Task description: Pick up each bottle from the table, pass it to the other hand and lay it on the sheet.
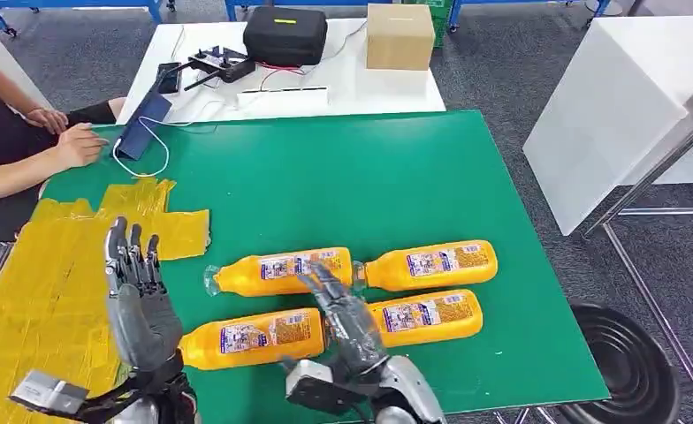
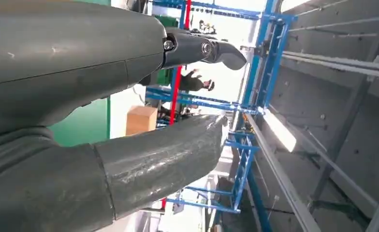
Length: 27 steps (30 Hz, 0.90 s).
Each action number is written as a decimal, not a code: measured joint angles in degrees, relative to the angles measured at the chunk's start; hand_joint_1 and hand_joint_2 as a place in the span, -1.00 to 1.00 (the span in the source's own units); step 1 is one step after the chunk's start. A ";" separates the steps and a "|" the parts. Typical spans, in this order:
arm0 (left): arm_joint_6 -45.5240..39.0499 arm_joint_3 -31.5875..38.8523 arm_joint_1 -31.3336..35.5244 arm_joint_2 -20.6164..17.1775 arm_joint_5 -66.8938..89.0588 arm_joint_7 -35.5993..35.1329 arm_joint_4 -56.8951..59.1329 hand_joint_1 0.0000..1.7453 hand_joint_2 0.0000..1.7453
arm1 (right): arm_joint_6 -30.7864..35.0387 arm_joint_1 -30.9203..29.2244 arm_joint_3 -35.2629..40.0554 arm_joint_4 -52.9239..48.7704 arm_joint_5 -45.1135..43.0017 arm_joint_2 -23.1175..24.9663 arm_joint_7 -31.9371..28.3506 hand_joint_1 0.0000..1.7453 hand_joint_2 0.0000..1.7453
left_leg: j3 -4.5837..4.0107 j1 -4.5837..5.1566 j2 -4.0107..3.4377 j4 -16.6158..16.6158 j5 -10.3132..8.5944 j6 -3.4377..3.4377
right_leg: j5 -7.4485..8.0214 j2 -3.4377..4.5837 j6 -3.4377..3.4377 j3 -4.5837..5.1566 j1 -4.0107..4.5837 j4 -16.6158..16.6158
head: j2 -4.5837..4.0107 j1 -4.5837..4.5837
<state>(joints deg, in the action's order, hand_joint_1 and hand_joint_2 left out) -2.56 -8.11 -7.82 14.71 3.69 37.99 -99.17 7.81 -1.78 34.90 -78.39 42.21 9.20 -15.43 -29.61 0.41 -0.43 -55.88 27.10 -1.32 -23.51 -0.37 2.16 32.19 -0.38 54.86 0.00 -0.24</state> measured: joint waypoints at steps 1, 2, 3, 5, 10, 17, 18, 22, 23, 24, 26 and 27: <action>0.09 0.00 0.32 0.06 0.05 0.00 0.46 -1.00 -1.00 | -0.42 -1.39 1.66 1.95 0.04 0.42 0.57 -1.00 1.00 | 0.00 0.00 0.01 0.00 -0.01 0.01 | 0.00 -0.01 0.00 0.00 0.00 0.00 | 0.00 -0.02; 0.20 0.00 0.52 0.13 0.07 0.00 0.83 -1.00 -1.00 | -1.03 -2.59 3.03 3.45 0.18 0.77 0.92 -1.00 1.00 | 0.00 0.00 0.03 0.00 -0.01 0.01 | 0.00 -0.01 0.00 0.00 0.00 0.01 | 0.00 0.00; 0.24 0.00 0.71 0.15 0.04 0.00 1.18 -1.00 -1.00 | -1.87 -3.75 4.30 5.00 0.22 1.12 1.34 -1.00 1.00 | -0.01 -0.01 0.03 0.00 -0.02 0.01 | 0.00 -0.01 0.00 0.00 0.01 0.02 | 0.00 0.00; 0.35 0.00 1.16 0.17 0.00 0.00 1.99 -1.00 -1.00 | -2.89 -5.75 6.69 8.12 0.33 1.66 1.90 -1.00 1.00 | -0.02 -0.02 0.02 0.00 -0.02 0.01 | 0.00 -0.01 0.00 0.01 0.02 0.03 | 0.00 0.00; 0.55 0.13 1.51 0.20 -0.26 0.00 2.98 -1.00 -1.00 | -4.07 -8.48 9.83 12.36 0.22 2.54 2.78 -1.00 1.00 | -0.06 -0.01 0.02 0.00 -0.01 0.01 | -0.01 -0.01 0.00 0.04 0.00 0.03 | 0.00 -0.02; 1.31 0.17 2.50 0.37 -0.83 0.00 4.33 -1.00 -1.00 | -6.06 -12.66 13.61 18.66 -0.70 3.15 6.69 -1.00 1.00 | -0.05 0.00 0.02 0.00 -0.01 0.01 | 0.00 -0.01 0.00 0.04 0.00 0.02 | 0.00 -0.02; 1.31 0.20 2.60 0.37 -0.85 0.00 4.48 -1.00 -1.00 | -6.19 -13.20 14.04 19.74 -0.53 3.13 7.65 -1.00 1.00 | -0.05 0.00 0.03 0.00 -0.01 0.01 | 0.00 -0.01 0.00 0.04 0.00 0.02 | 0.00 0.00; 1.44 0.48 3.05 0.48 -0.85 0.00 5.25 -1.00 -1.00 | -5.99 -15.79 15.96 24.38 1.11 3.06 10.75 -1.00 1.00 | -0.03 -0.01 0.01 -0.01 -0.02 0.01 | 0.00 0.00 0.00 0.04 0.01 0.03 | 0.02 0.00; 1.57 0.53 3.05 0.50 -0.85 0.00 5.36 -1.00 -1.00 | -5.99 -16.49 16.57 25.33 1.83 3.08 11.82 -1.00 1.00 | -0.02 -0.01 0.01 -0.01 -0.01 0.01 | 0.00 0.00 0.00 0.03 0.01 0.03 | 0.00 0.00; 1.71 0.57 3.02 0.50 -0.85 0.00 5.40 -1.00 -1.00 | -6.02 -17.10 17.13 26.20 2.71 3.08 13.36 -1.00 1.00 | -0.01 -0.01 0.02 0.00 -0.02 0.01 | 0.00 -0.01 0.00 0.02 0.01 0.03 | 0.00 0.00; 1.79 0.70 3.02 0.52 -0.83 0.00 5.40 -1.00 -1.00 | -6.13 -18.42 18.31 27.75 3.94 3.13 15.41 -1.00 1.00 | 0.01 -0.01 0.03 0.00 -0.01 0.01 | 0.00 -0.01 0.00 0.00 0.01 0.03 | 0.00 0.00; 1.86 0.74 3.01 0.52 -0.83 0.00 5.40 -1.00 -1.00 | -6.12 -18.93 18.77 28.41 4.24 3.17 15.85 -1.00 1.00 | 0.04 0.00 0.02 0.00 -0.01 0.01 | 0.00 -0.01 0.00 -0.02 0.01 0.02 | 0.00 0.00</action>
<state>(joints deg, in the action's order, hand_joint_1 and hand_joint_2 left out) -0.70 -7.37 -4.81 15.23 2.86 37.99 -93.77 1.68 -20.71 53.66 -49.98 46.45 12.37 0.42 -29.57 0.41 -0.40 -55.88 27.09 -1.31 -23.52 -0.39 2.16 32.17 -0.37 54.88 0.00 -0.24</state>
